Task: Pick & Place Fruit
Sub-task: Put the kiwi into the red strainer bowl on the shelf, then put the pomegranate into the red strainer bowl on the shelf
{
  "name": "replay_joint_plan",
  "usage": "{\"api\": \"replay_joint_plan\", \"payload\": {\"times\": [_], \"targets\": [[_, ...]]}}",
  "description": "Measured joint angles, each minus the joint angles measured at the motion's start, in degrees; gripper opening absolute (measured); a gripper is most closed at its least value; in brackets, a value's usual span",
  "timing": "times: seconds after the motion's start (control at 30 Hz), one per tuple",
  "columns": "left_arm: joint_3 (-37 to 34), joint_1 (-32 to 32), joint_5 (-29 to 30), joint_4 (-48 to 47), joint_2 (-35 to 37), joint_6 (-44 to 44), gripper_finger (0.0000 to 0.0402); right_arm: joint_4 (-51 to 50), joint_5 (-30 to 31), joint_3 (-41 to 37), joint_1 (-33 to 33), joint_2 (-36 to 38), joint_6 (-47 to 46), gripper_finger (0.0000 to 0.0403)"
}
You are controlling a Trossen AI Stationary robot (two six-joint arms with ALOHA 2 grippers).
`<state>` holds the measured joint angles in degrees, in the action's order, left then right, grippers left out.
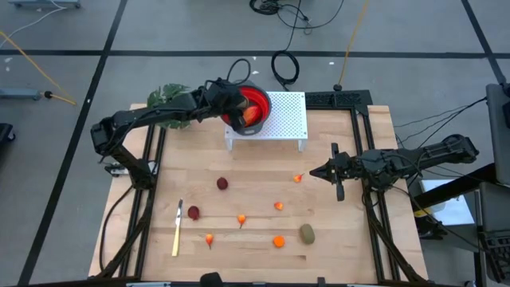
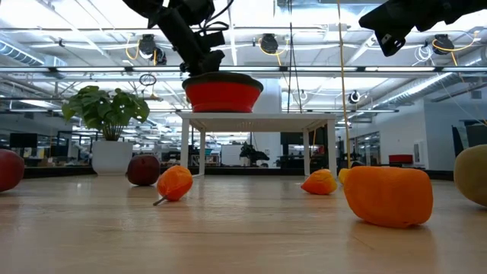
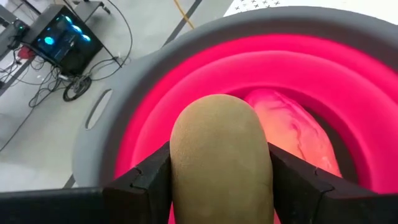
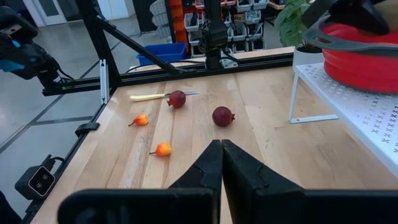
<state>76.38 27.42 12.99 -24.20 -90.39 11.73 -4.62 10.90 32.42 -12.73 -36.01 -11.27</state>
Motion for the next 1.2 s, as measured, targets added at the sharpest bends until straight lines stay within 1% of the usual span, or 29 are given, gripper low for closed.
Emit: {"api": "replay_joint_plan", "payload": {"times": [0.17,0.27,0.53,0.63,0.77,0.97,1.2], "targets": [[0.00,-0.02,-0.04,0.08,0.00,0.29,0.0210,0.00,0.01,0.00,0.02,0.00,0.00,0.0004],[0.00,-0.02,-0.31,0.43,0.00,0.76,0.0218,0.00,0.01,0.04,0.02,0.00,0.02,0.0004],[0.00,-0.02,-0.43,1.09,0.02,1.30,0.0274,0.00,-0.01,0.04,0.00,0.00,0.00,0.0004],[0.19,-0.02,1.15,2.24,0.02,2.51,0.0289,0.00,-0.01,0.04,0.00,0.00,0.00,0.0004],[4.97,-0.03,3.51,0.39,0.07,4.33,0.0295,0.00,-0.02,0.04,0.00,0.00,0.00,0.0004],[14.17,-1.55,3.74,-5.67,0.15,3.89,0.0287,0.00,-0.16,0.04,0.00,0.00,0.02,0.0004],[21.12,-6.49,3.73,-18.33,0.11,-4.62,0.0257,0.02,-0.21,0.04,0.00,0.00,0.00,0.0004]]}}
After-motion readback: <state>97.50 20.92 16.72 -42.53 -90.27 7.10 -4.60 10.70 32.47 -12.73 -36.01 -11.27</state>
